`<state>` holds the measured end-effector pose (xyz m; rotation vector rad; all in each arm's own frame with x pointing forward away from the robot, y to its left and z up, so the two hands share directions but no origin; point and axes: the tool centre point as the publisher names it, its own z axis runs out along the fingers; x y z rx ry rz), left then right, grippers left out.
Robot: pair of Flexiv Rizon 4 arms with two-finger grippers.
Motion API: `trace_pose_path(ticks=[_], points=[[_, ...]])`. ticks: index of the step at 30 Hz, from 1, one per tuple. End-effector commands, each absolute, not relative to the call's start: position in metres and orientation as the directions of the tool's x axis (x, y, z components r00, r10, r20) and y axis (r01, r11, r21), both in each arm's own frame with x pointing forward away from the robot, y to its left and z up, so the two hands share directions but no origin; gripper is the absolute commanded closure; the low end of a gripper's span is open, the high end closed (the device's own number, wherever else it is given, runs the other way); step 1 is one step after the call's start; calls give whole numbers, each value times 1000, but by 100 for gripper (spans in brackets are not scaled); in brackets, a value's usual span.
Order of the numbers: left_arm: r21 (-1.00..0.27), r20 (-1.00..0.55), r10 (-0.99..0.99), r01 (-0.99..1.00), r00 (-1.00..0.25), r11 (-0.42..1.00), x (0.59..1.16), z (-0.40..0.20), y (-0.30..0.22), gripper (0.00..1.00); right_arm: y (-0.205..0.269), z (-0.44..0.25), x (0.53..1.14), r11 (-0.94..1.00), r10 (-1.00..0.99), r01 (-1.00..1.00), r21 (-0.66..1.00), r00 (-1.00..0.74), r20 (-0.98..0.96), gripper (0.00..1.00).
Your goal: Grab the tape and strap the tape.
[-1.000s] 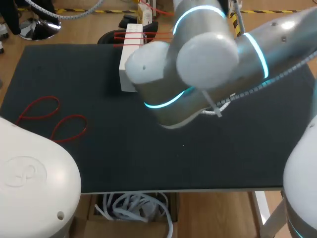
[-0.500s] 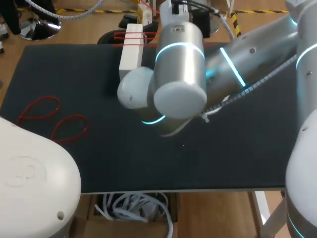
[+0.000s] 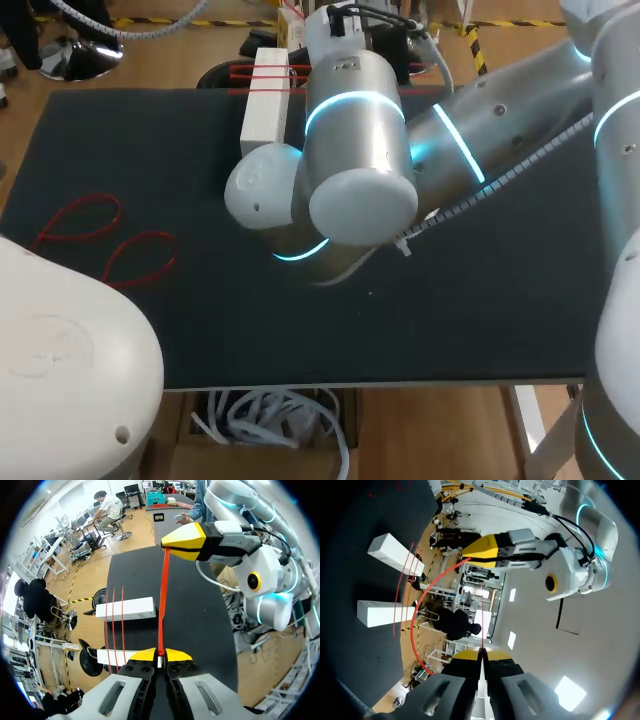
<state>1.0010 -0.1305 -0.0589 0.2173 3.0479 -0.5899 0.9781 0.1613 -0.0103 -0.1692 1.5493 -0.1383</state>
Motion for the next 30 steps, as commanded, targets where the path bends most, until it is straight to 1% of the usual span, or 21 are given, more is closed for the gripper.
trace_pose_path(ticks=[1,30], points=[[-367,-54,130,141,-990,920,1000,-58,-130,100,167,-12,975,979,-204,-25,-204,7,-979,100],[-367,-54,130,141,-990,920,1000,-58,-130,100,193,-23,984,975,-222,-30,-222,-17,-975,100]])
